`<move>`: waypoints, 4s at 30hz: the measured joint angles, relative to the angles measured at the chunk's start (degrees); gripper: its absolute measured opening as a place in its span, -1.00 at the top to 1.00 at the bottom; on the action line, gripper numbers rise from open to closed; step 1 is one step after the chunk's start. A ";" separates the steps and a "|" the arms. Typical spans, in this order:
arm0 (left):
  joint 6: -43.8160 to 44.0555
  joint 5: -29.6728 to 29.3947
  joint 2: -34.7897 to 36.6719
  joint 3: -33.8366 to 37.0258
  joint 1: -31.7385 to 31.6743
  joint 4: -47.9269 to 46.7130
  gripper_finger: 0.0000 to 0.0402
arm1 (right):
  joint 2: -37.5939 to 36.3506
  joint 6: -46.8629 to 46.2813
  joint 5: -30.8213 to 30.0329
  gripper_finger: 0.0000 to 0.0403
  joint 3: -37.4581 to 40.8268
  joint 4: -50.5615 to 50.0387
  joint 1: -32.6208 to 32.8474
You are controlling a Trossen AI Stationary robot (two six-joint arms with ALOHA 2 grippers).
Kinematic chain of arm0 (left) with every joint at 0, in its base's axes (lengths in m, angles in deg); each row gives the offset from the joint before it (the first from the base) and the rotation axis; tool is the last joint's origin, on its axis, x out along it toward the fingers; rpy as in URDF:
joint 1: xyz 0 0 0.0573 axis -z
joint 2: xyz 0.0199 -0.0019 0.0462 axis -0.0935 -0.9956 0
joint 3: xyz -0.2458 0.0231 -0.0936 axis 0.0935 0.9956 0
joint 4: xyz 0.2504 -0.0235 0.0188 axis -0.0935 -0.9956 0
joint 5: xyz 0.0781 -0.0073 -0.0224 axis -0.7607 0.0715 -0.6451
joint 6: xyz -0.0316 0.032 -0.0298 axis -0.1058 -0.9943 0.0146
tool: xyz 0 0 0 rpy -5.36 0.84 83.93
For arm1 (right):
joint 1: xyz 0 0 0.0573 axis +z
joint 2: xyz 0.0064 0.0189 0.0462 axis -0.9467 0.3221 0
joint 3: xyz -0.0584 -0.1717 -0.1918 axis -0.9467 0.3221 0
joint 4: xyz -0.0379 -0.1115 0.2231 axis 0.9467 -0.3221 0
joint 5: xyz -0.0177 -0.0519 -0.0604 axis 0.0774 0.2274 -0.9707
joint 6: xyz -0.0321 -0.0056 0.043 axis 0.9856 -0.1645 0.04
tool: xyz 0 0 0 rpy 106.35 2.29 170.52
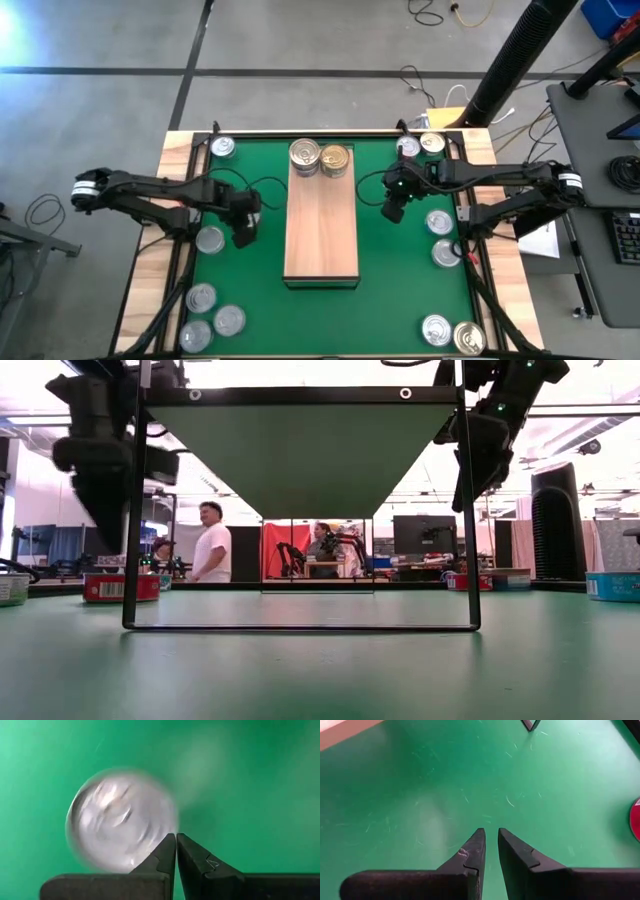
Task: Stack canned seafood by type on shelf
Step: Put the red tuna can on the shelf
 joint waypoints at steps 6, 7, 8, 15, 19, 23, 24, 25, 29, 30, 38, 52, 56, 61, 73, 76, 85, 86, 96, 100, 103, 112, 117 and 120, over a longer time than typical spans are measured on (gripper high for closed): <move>5.36 -5.39 0.60 -0.04 -0.03 -10.11 1.00 | 0.00 -0.78 0.01 0.78 0.00 0.42 0.22; 5.78 -5.71 0.60 -0.17 -0.04 -11.23 1.00 | 0.00 -0.85 0.01 0.78 0.00 0.44 0.29; 5.88 -5.89 0.59 -0.31 -0.04 -12.03 1.00 | 0.00 -1.05 0.01 0.78 0.00 0.44 0.34; 10.69 -6.76 -1.30 0.44 -0.71 -19.36 1.00 | 0.00 -1.37 -0.01 0.78 0.00 0.79 0.34; 12.29 -6.95 -2.72 0.94 -0.70 -19.05 1.00 | 0.00 -1.14 -0.01 0.76 0.07 0.79 0.34; 14.51 -7.10 -4.76 1.59 -0.93 -18.59 1.00 | 0.00 -0.72 -0.01 0.76 0.14 0.79 0.34; 15.00 -7.09 -5.51 1.73 -1.13 -18.59 1.00 | 0.00 -0.79 -0.01 0.76 0.18 0.79 0.34; 15.40 -7.10 -6.37 1.86 -1.29 -18.56 1.00 | 0.00 -1.07 -0.01 0.77 0.24 0.79 0.40; 15.58 -7.11 -9.88 1.86 -1.55 -18.47 1.00 | 0.00 -1.54 -0.02 0.79 0.83 0.83 1.59; 15.57 -7.11 -10.65 1.86 -1.55 -18.43 1.00 | 0.00 -1.22 -0.05 0.79 1.12 1.02 1.91; 13.67 -7.13 -14.34 2.21 -1.55 -17.98 1.00 | 0.00 0.17 -0.23 0.79 3.74 1.61 2.35; 2.41 -7.26 -14.99 2.34 -1.44 -7.29 1.00 | 0.00 -3.19 1.73 0.78 4.26 1.81 3.74; -0.86 -7.42 -14.96 2.39 -1.38 -0.74 1.00 | 0.00 -1.51 1.24 0.77 4.47 3.39 5.06; -6.27 -7.71 -14.72 3.90 -1.36 7.75 1.00 | -0.01 -1.05 1.11 0.72 8.02 8.32 6.00; -4.14 -10.22 -12.68 4.37 -0.94 11.99 1.00 | 0.00 -3.73 2.86 0.60 19.66 18.77 5.95; 0.43 -11.50 -11.18 3.12 -2.02 6.58 1.00 | -0.02 -1.81 3.81 0.54 20.36 21.42 5.95; 2.20 -20.18 -11.49 2.47 -8.18 9.05 1.00 | -0.02 -1.80 5.16 0.45 19.72 22.19 5.98; 2.17 -20.14 -11.67 3.15 -8.67 11.31 1.00 | -0.02 -1.81 6.39 0.46 19.74 22.17 5.99; -5.17 -11.96 -11.16 11.99 -7.53 35.15 1.00 | -0.02 -2.16 10.31 0.62 19.85 23.05 7.83; -5.51 -10.56 -11.47 14.63 -6.92 46.58 1.00 | -0.02 0.39 8.41 0.56 20.83 29.70 7.81; -7.70 -6.08 -12.23 17.66 -6.91 58.18 1.00 | 0.12 2.10 8.34 0.48 22.73 38.66 7.81; -14.29 7.33 -21.49 23.79 -6.34 88.75 1.00 | 4.54 6.17 7.39 0.22 30.14 65.84 7.83; -20.92 7.60 -29.50 24.26 -3.52 98.70 1.00 | 11.07 4.04 5.34 0.12 33.61 77.74 7.81; -24.54 8.19 -31.51 24.02 -2.07 100.16 1.00 | 15.19 2.59 5.30 0.07 33.89 79.11 8.01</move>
